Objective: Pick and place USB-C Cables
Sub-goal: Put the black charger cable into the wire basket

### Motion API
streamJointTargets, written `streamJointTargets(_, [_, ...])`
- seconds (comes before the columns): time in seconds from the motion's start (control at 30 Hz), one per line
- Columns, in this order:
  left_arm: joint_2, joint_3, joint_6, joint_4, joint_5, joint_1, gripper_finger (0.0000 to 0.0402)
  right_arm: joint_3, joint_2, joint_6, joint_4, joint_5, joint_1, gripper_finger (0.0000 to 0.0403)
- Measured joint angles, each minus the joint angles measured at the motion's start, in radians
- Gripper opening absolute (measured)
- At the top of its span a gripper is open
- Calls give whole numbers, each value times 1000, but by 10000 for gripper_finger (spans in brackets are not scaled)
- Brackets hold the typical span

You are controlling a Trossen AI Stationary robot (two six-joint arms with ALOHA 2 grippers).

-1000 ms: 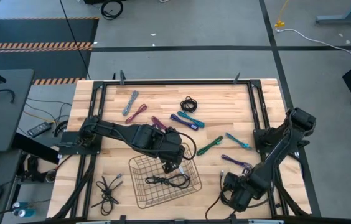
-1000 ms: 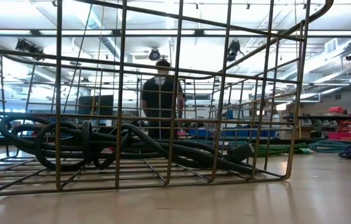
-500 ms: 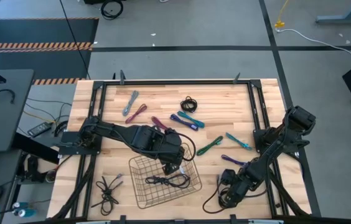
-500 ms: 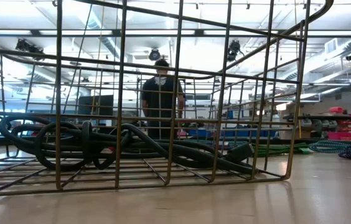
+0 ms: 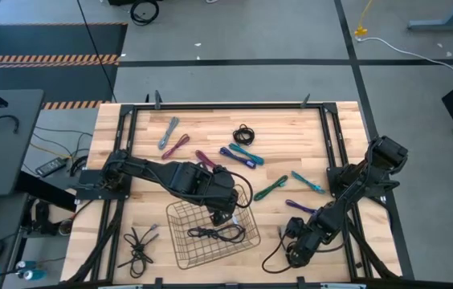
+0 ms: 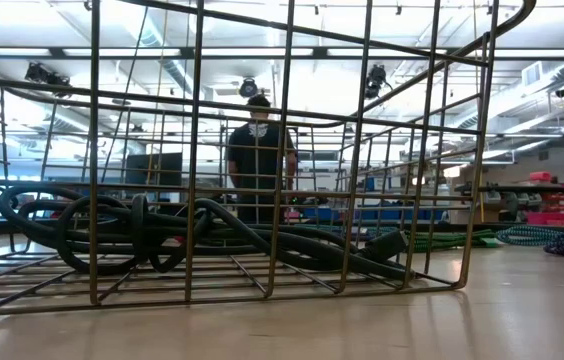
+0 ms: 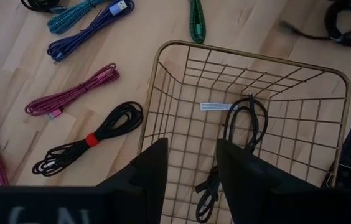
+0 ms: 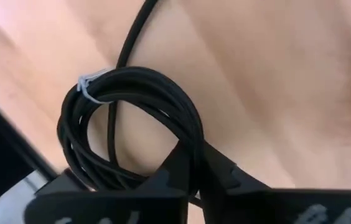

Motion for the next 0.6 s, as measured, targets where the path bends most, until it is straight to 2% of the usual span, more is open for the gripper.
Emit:
streamJointTargets(0.13, [0,0,0,0,0,0,144,16,-35,1,-27,-1,-1,12])
streamJointTargets(0.27, [0,0,0,0,0,0,144,96,-109,-2,-83,26,-2,12])
streamJointTargets(0.6, [-14,-2,10,-33,0,0,144,454,-289,-55,-653,331,-10,12])
